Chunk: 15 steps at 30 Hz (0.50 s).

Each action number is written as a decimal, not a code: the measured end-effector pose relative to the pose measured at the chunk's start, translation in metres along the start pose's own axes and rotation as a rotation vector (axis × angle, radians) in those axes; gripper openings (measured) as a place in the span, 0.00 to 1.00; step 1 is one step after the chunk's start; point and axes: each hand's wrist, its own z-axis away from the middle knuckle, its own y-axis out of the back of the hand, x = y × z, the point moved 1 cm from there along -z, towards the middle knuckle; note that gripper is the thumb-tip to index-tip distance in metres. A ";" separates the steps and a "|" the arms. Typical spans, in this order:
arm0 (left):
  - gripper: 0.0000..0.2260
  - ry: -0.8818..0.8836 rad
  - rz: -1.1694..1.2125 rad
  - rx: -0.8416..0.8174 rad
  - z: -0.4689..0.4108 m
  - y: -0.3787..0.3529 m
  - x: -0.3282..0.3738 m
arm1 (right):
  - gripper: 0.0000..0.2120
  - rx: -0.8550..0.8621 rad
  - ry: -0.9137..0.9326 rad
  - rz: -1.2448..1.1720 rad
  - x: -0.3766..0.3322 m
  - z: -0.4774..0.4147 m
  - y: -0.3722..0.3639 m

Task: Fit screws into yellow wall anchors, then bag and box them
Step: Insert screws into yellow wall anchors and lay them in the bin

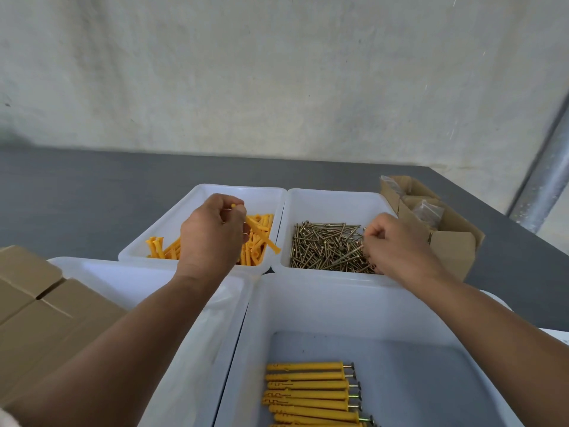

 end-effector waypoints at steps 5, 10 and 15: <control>0.05 0.275 0.248 -0.019 -0.004 0.000 -0.006 | 0.12 -0.081 -0.147 -0.466 -0.008 0.004 0.003; 0.06 0.441 0.402 -0.063 -0.002 -0.002 -0.005 | 0.12 -0.229 -0.179 -0.697 -0.016 0.008 0.006; 0.06 0.497 0.468 -0.091 0.000 -0.003 -0.003 | 0.11 -0.261 -0.167 -0.744 -0.022 0.012 0.007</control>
